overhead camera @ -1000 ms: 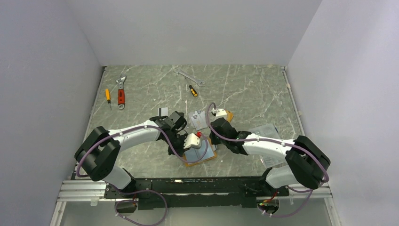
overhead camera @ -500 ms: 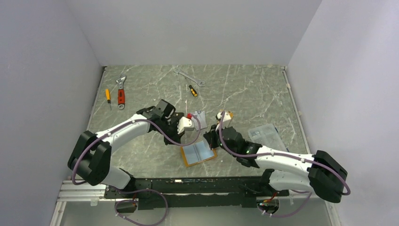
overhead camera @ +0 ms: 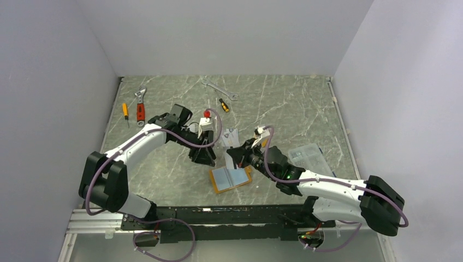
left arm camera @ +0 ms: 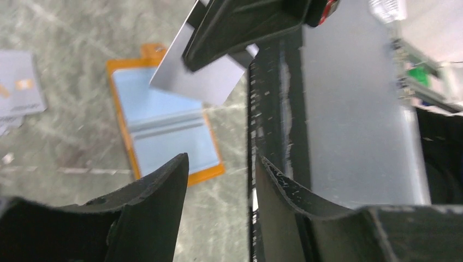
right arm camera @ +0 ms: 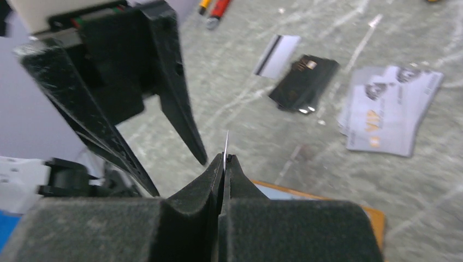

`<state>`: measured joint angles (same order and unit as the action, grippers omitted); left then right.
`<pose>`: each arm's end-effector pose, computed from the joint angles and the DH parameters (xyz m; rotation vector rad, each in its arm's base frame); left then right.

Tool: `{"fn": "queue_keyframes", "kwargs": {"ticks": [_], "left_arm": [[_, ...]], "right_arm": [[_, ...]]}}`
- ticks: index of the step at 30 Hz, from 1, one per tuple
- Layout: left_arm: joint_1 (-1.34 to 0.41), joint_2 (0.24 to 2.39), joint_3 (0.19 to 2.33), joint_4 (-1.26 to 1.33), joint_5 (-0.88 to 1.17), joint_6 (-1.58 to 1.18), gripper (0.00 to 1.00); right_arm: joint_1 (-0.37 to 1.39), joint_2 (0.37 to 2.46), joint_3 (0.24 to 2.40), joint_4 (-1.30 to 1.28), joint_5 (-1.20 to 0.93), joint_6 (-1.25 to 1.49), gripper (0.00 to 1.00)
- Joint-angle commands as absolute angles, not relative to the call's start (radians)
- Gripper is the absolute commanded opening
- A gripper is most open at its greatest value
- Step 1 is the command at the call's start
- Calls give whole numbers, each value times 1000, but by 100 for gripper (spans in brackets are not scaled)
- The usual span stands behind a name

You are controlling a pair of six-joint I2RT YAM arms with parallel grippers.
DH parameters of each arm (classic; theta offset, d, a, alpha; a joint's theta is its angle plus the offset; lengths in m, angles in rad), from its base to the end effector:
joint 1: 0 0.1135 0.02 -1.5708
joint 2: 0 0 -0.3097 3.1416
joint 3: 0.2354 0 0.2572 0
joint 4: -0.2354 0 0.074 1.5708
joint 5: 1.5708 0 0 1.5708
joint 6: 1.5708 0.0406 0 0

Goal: Put the credit cards into the card holder
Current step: Insert the credit card into the card holder.

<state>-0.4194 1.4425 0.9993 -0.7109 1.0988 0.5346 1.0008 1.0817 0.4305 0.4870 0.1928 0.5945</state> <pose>0.2314 -0.1428 0.2830 1.3351 1.9277 -1.3932 0.1264 0.1828 0.2644 -0.2228 1.8269 0.9893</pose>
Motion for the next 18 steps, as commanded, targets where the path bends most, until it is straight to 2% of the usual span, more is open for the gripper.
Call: {"fn": "queue_keyframes", "kwargs": {"ticks": [1, 7, 11, 18], "left_arm": [[-417, 1493, 1071, -787, 1384, 550, 54], [-389, 1568, 1144, -1044, 1530, 780, 52], [-354, 1683, 1268, -1549, 1616, 1315, 52], [-333, 1668, 1241, -1566, 1627, 1364, 49]], "right_arm": [[989, 1096, 479, 706, 115, 678, 0], [969, 1146, 488, 813, 41, 752, 0], [956, 1201, 494, 900, -22, 805, 0], [952, 1256, 492, 990, -46, 850, 0]]}}
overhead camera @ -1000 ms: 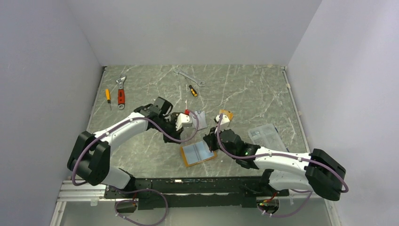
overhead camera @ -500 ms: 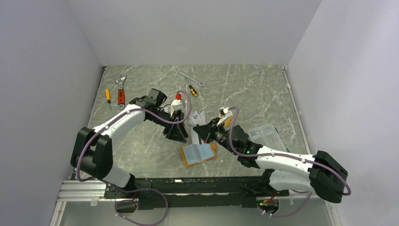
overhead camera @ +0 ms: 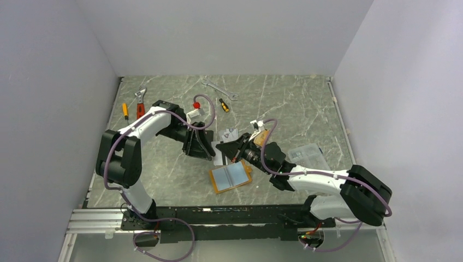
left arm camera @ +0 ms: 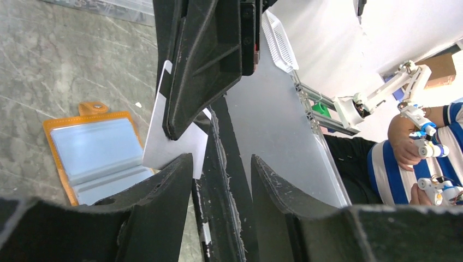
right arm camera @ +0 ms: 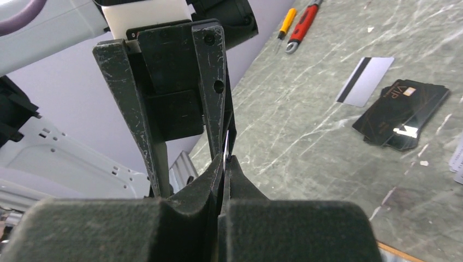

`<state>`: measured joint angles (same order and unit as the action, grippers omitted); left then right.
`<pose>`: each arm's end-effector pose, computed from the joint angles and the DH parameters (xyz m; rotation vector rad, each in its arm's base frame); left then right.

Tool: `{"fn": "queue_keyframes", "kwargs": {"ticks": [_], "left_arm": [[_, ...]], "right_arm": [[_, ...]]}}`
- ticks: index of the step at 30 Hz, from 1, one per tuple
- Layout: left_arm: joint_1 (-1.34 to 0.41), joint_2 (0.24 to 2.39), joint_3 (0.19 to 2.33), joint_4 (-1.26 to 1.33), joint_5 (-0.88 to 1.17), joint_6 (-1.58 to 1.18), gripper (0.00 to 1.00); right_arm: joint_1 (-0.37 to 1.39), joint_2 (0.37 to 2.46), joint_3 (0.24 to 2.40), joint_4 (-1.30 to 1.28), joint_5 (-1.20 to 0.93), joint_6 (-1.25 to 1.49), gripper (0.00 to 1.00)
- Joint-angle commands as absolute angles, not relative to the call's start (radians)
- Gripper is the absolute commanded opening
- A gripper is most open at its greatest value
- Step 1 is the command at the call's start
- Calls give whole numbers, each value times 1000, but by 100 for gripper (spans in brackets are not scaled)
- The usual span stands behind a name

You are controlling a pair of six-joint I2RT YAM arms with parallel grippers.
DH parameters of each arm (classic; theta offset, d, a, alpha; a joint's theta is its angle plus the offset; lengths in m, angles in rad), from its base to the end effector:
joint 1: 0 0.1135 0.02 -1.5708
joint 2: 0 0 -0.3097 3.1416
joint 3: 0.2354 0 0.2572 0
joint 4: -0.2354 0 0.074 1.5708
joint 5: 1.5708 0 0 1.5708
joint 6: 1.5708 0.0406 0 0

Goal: Put the credit cards into the card holder
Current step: Insert the credit card into the card holder.

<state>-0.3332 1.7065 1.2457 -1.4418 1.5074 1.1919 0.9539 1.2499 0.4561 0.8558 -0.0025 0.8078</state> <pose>0.2586 -0.1324 0.2905 1.1783 1.6979 -1.8846 0.1473 0.2079 0.2782 -0.1251 1.6787 1.3828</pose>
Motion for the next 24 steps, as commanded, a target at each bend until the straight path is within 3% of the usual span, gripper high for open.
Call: {"fn": "queue_keyframes", "kwargs": {"ticks": [1, 8, 9, 10, 11, 13, 16, 17, 19, 24], "left_arm": [[-333, 1660, 1240, -1560, 1626, 1355, 48], [-320, 1605, 1203, -1449, 1607, 1222, 47], [-319, 1593, 1192, -1406, 1603, 1171, 61], [-319, 1578, 1180, -1341, 1598, 1118, 88], [-319, 1564, 1167, -1272, 1588, 1038, 98], [-319, 1525, 1126, -1075, 1548, 810, 99], [-324, 1387, 971, -523, 1376, 227, 99], [-324, 1346, 941, -447, 1358, 150, 99], [-334, 1357, 999, -547, 1373, 183, 100], [-336, 1349, 967, -418, 1379, 31, 99]], "right_arm": [[953, 1258, 493, 993, -49, 849, 0], [920, 1108, 499, 774, -33, 768, 0], [913, 1079, 496, 745, -26, 763, 0], [911, 1053, 494, 724, -23, 756, 0], [910, 1037, 493, 712, -24, 750, 0], [910, 1028, 497, 703, -39, 753, 0], [911, 1064, 494, 749, -77, 788, 0], [911, 1076, 489, 773, -83, 801, 0], [911, 1101, 480, 814, -82, 819, 0], [912, 1153, 508, 882, -107, 835, 0]]}}
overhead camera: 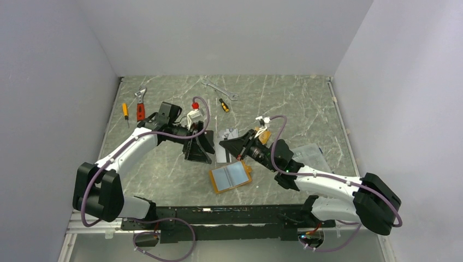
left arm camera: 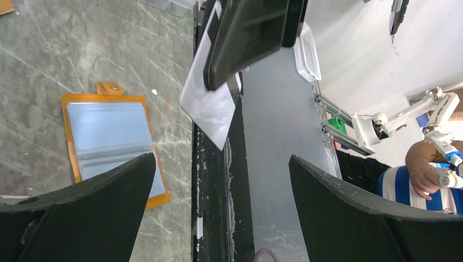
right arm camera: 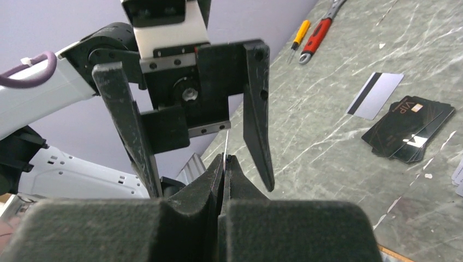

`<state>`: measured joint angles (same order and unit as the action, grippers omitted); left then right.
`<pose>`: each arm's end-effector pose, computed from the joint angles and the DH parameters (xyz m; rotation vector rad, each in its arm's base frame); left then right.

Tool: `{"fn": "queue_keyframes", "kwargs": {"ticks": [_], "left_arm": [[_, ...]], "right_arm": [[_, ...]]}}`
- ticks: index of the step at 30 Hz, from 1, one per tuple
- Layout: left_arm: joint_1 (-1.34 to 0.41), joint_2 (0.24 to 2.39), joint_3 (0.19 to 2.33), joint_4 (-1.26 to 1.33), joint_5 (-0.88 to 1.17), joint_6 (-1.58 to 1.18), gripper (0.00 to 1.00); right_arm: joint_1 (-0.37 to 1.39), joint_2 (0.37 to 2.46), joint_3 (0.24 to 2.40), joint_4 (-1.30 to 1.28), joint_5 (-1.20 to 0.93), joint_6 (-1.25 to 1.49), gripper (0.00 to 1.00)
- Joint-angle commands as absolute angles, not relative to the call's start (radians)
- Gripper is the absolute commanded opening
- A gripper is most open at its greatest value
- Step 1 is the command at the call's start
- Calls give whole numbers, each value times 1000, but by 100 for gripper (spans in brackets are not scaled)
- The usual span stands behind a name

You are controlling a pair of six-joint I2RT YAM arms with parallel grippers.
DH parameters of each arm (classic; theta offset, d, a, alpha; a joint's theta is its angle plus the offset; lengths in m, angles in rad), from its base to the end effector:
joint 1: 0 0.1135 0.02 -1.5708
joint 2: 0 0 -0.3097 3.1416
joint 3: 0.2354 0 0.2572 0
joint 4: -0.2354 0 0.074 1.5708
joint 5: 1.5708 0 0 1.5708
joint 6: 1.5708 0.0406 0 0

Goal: Put the credit cards into the card holder
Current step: Insert the credit card into the card holder.

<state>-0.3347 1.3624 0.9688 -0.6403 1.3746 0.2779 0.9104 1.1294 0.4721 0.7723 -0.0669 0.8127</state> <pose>0.2248 -0.1203 0.3056 1.0840 1.8569 -1.7372 0.1427 0.1881 0.3013 -0.1407 1.6252 1.4237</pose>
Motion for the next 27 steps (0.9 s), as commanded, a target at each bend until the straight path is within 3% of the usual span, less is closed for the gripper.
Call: {"fn": "queue_keyframes", "kwargs": {"ticks": [1, 6, 17, 20, 27], "left_arm": [[-335, 1346, 949, -366, 1383, -24, 99], [-337, 1339, 928, -275, 1404, -116, 96], [-337, 1309, 908, -172, 1435, -215, 61], [-337, 1308, 903, -143, 1455, -237, 47], [-336, 1302, 918, -221, 1467, -171, 0]], "right_arm": [[911, 1163, 516, 895, -115, 839, 0], [911, 1200, 531, 934, -115, 858, 0], [912, 1279, 574, 996, -112, 873, 0], [912, 1283, 570, 1009, -118, 884, 0], [905, 1210, 535, 947, -115, 907, 5]]}}
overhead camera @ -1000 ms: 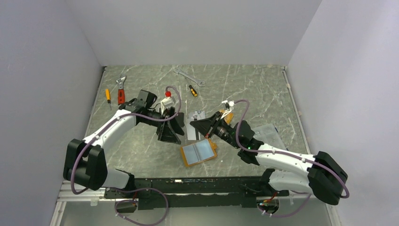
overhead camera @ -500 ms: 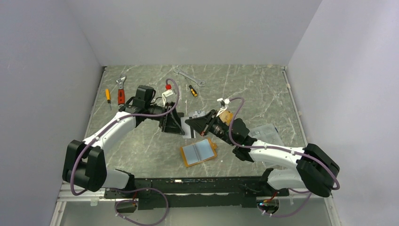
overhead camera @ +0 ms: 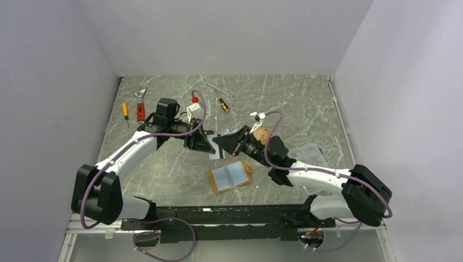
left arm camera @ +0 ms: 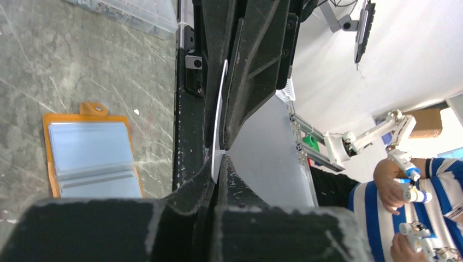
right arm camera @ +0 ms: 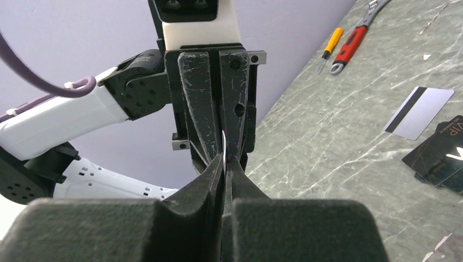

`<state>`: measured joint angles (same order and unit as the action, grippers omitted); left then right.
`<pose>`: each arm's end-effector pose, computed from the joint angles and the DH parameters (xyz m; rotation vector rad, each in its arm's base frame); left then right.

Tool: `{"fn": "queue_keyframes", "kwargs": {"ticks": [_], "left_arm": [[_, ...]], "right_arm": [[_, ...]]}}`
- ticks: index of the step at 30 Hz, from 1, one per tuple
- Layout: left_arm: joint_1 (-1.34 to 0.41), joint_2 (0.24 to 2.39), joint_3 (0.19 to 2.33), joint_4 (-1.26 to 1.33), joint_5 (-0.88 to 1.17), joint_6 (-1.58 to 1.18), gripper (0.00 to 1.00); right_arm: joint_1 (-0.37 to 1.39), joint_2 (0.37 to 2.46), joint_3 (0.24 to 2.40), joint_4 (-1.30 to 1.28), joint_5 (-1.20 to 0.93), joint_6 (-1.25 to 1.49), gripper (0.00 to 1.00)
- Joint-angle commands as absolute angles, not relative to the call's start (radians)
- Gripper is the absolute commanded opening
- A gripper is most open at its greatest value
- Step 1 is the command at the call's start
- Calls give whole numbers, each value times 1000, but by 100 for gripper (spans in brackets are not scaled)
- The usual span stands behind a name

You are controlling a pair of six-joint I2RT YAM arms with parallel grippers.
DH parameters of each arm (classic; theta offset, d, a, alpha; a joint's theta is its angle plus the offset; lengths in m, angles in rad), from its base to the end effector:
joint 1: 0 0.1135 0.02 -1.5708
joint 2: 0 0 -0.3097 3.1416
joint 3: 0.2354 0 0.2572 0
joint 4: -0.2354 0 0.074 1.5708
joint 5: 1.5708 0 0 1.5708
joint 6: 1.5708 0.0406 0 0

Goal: Put the credit cards into the card holder
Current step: Insert the credit card into the card holder.

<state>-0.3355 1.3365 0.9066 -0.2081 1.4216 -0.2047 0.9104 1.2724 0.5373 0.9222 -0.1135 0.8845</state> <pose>0.2368 -0.1251 0.3174 0.9560 1.8617 -1.8511 0.1602 0.2137 0.3075 -0.1283 1.5725 1.5411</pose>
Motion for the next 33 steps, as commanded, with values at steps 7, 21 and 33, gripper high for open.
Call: {"fn": "queue_keyframes", "kwargs": {"ticks": [7, 21, 33], "left_arm": [[-325, 1301, 905, -130, 1482, -266, 0], [-307, 1296, 900, -119, 1488, -275, 0], [-323, 1341, 926, -440, 1294, 119, 55]], "right_arm": [[899, 1186, 521, 910, -169, 937, 13], [898, 1146, 513, 853, -195, 962, 0], [868, 1110, 392, 689, -188, 952, 0]]}}
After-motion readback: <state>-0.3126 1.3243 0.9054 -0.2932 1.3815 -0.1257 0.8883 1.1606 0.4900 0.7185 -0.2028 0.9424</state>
